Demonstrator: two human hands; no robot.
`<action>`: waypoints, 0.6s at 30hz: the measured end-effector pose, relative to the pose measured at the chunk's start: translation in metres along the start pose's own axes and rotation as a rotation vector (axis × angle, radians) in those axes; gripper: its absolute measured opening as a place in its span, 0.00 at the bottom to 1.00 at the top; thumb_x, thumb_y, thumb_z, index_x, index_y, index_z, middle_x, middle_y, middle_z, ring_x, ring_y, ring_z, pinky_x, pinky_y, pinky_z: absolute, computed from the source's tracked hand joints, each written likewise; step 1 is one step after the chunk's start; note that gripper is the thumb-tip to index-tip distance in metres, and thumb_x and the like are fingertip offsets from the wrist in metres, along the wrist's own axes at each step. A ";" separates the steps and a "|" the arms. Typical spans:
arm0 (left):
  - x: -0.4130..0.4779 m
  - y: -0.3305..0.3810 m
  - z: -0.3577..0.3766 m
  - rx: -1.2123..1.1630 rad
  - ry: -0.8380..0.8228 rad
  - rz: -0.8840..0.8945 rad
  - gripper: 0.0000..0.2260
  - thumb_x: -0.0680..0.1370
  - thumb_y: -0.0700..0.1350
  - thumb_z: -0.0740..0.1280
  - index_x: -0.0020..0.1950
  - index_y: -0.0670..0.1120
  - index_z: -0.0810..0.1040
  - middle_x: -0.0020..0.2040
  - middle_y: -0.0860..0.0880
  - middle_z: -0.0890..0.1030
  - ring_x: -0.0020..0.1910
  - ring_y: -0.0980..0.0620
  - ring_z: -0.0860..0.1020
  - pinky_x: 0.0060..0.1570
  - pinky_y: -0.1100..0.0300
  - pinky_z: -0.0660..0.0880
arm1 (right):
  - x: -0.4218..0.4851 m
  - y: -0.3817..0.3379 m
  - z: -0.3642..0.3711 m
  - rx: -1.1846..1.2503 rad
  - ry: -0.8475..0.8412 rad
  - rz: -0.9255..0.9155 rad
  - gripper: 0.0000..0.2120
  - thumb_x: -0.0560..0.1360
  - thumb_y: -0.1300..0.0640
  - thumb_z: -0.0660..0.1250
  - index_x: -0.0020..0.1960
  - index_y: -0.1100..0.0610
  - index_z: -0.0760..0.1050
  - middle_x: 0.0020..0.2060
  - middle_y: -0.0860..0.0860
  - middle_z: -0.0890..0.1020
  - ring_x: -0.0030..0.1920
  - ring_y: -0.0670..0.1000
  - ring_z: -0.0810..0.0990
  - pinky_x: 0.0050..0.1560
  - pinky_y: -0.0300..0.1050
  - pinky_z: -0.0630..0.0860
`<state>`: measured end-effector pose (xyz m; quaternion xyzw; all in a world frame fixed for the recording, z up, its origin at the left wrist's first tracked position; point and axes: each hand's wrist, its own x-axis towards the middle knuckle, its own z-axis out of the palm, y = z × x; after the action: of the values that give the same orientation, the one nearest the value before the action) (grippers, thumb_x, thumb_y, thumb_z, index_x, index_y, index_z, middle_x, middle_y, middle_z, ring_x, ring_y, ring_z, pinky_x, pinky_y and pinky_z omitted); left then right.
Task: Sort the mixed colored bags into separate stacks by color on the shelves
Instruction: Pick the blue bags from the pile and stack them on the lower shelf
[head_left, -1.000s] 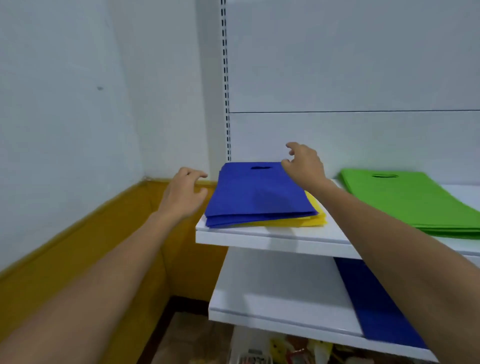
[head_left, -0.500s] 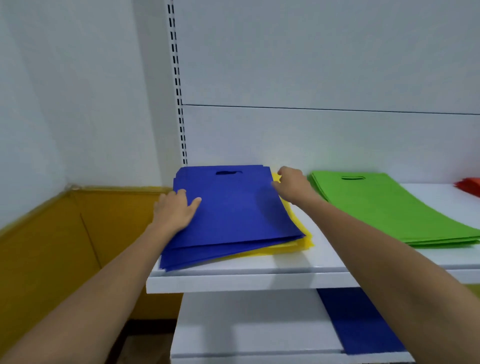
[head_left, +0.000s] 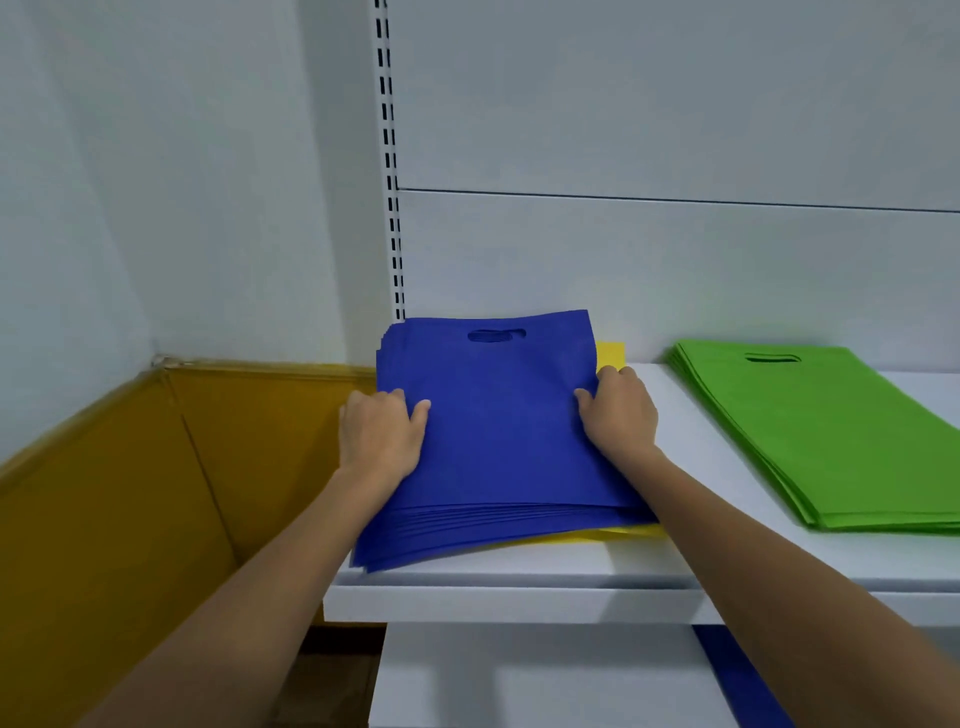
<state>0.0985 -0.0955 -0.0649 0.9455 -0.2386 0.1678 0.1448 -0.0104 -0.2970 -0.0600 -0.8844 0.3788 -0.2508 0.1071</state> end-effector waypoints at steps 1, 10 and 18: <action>-0.001 -0.001 0.000 -0.003 0.004 0.006 0.20 0.81 0.54 0.52 0.54 0.42 0.77 0.48 0.45 0.80 0.51 0.46 0.74 0.50 0.56 0.70 | 0.000 0.000 0.000 0.014 -0.005 0.016 0.15 0.79 0.54 0.59 0.55 0.66 0.71 0.55 0.60 0.73 0.56 0.60 0.72 0.48 0.48 0.69; -0.007 -0.002 -0.001 -0.168 0.098 0.025 0.18 0.82 0.49 0.53 0.69 0.44 0.69 0.54 0.44 0.80 0.50 0.47 0.77 0.45 0.58 0.73 | 0.001 0.001 0.001 0.065 -0.031 0.031 0.08 0.78 0.58 0.57 0.48 0.64 0.69 0.49 0.60 0.74 0.49 0.61 0.73 0.42 0.46 0.65; -0.001 -0.001 -0.002 -0.418 0.108 -0.072 0.14 0.81 0.43 0.59 0.64 0.40 0.73 0.59 0.41 0.78 0.57 0.44 0.75 0.53 0.57 0.71 | -0.001 0.001 -0.001 0.116 -0.005 0.049 0.10 0.77 0.58 0.58 0.40 0.62 0.66 0.45 0.59 0.73 0.46 0.59 0.73 0.41 0.47 0.66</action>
<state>0.0980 -0.0932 -0.0637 0.8924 -0.2261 0.1600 0.3562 -0.0122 -0.2973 -0.0598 -0.8679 0.3848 -0.2673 0.1651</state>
